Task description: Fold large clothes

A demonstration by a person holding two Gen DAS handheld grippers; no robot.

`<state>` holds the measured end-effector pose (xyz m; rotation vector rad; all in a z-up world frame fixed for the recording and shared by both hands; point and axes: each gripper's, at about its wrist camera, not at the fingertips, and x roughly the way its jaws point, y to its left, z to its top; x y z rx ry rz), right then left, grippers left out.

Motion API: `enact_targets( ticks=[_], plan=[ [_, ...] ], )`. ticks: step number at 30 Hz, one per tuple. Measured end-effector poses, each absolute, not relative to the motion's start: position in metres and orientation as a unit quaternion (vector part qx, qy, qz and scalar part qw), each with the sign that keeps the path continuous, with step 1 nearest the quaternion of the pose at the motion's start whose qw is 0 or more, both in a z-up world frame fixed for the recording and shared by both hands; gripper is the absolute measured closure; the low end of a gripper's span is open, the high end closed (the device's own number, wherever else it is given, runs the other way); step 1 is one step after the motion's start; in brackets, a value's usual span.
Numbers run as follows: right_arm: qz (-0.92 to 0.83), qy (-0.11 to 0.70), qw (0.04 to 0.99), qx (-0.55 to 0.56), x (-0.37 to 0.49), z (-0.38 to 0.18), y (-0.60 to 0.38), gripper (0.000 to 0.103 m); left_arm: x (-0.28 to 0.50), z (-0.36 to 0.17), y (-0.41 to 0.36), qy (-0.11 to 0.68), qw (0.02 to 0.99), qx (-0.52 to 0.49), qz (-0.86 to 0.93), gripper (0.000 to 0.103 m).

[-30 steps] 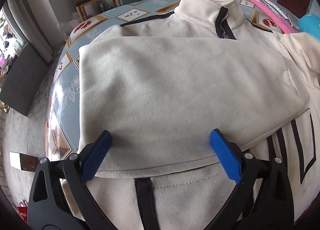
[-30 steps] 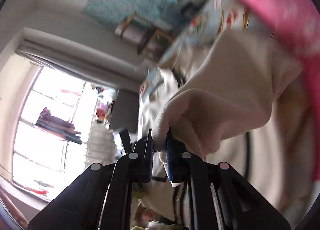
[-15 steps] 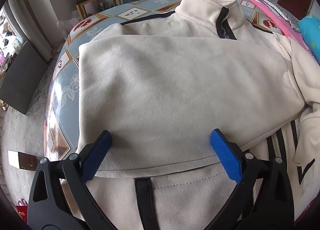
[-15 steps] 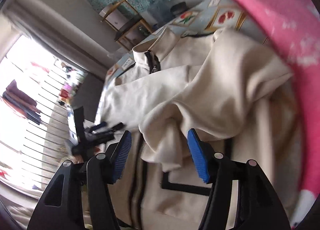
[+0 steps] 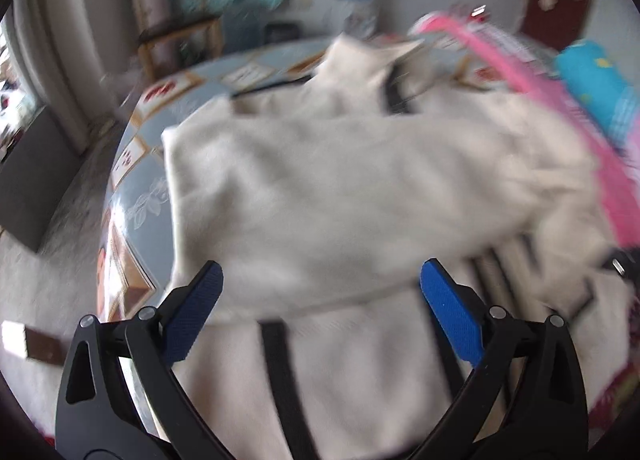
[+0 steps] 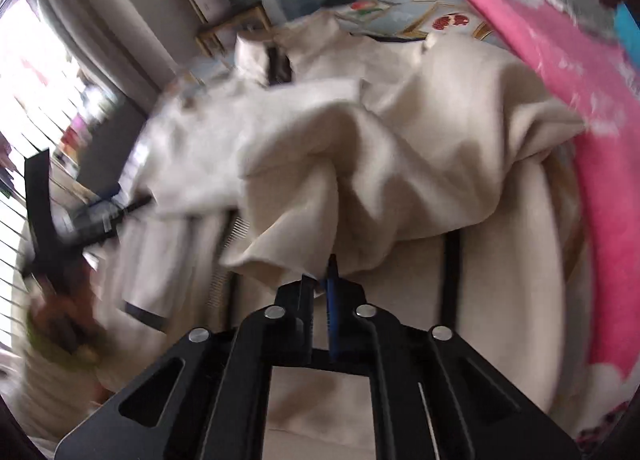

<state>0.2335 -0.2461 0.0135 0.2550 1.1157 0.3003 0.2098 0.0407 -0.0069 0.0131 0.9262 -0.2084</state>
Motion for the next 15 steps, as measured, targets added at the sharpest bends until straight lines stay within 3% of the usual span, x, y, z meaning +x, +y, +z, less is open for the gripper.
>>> enact_targets(
  ticks=[5,8,10,11,13,15],
  plan=[
    [0.273,0.492,0.780,0.274,0.234,0.028,-0.236,0.098,0.155,0.008,0.028,0.418,0.888,-0.020,-0.192,0.007],
    [0.300,0.524,0.743,0.289,0.239,0.007,-0.215,0.095,0.142,0.004,0.025,0.424,0.882,-0.037,-0.201,0.008],
    [0.278,0.580,0.719,0.262,0.240,-0.018,-0.202,0.082,0.138,0.000,0.024,0.430,0.881,-0.038,-0.196,0.010],
    [0.275,0.592,0.710,0.263,0.238,-0.024,-0.203,0.080,0.136,-0.002,0.025,0.432,0.880,-0.037,-0.195,0.012],
    [0.276,0.591,0.709,0.269,0.228,-0.026,-0.212,0.068,0.134,-0.003,0.027,0.435,0.876,-0.042,-0.203,0.023],
    [0.268,0.573,0.726,0.269,0.216,-0.017,-0.229,0.058,0.135,-0.003,0.026,0.441,0.869,-0.052,-0.221,0.026]
  ],
)
